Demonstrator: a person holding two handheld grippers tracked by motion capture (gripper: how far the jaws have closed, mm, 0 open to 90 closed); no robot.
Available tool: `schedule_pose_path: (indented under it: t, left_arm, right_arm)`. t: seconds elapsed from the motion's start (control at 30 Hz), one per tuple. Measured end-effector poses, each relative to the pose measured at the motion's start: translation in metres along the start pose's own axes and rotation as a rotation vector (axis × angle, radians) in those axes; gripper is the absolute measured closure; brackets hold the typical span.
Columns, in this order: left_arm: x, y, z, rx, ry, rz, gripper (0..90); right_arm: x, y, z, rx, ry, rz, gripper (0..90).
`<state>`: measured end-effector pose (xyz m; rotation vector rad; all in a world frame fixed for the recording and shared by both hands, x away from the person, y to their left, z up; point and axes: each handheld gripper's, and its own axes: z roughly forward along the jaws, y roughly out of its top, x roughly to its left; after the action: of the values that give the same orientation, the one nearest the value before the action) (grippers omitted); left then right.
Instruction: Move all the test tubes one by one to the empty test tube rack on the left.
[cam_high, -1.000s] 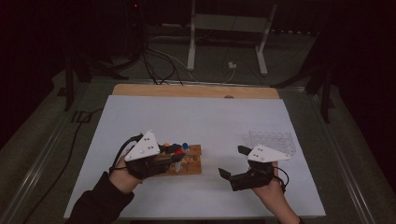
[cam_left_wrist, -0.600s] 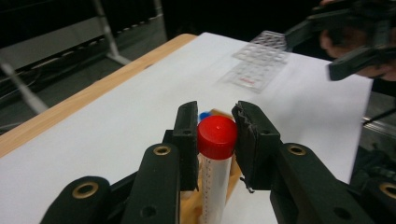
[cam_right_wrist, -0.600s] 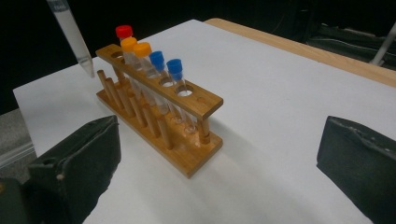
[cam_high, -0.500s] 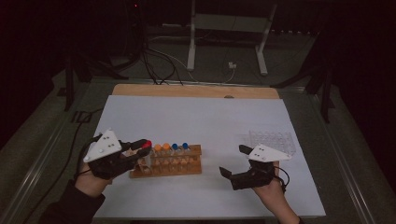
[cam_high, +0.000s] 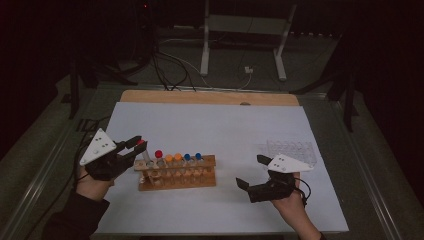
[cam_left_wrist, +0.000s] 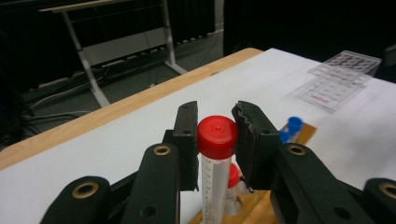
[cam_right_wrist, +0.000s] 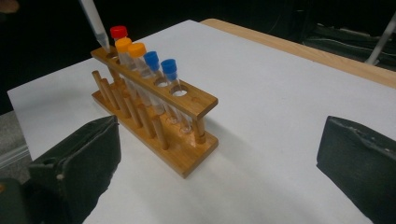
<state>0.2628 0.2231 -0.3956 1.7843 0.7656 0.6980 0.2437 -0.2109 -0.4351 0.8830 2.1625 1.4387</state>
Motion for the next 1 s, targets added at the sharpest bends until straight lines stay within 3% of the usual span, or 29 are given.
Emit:
schedule_pose_path:
  t: [0.13,0.6,0.83,1.0]
  left_arm:
    - [0.004,-0.010,0.008,0.008,-0.002,-0.034,72.1]
    - [0.008,-0.042,0.022,0.052,-0.019,-0.094,72.0]
    - [0.005,-0.051,0.029,0.096,-0.027,-0.090,72.0]
    - [0.005,-0.052,0.029,0.094,-0.026,-0.094,71.9]
  right_arm:
    - [0.000,0.000,0.000,-0.001,-0.001,0.002,0.0]
    - [-0.001,-0.001,0.000,0.002,-0.004,0.002,0.0]
    - [-0.001,-0.001,-0.001,0.002,-0.001,0.004,0.0]
    - [-0.001,-0.001,-0.001,0.003,-0.005,0.002,0.0]
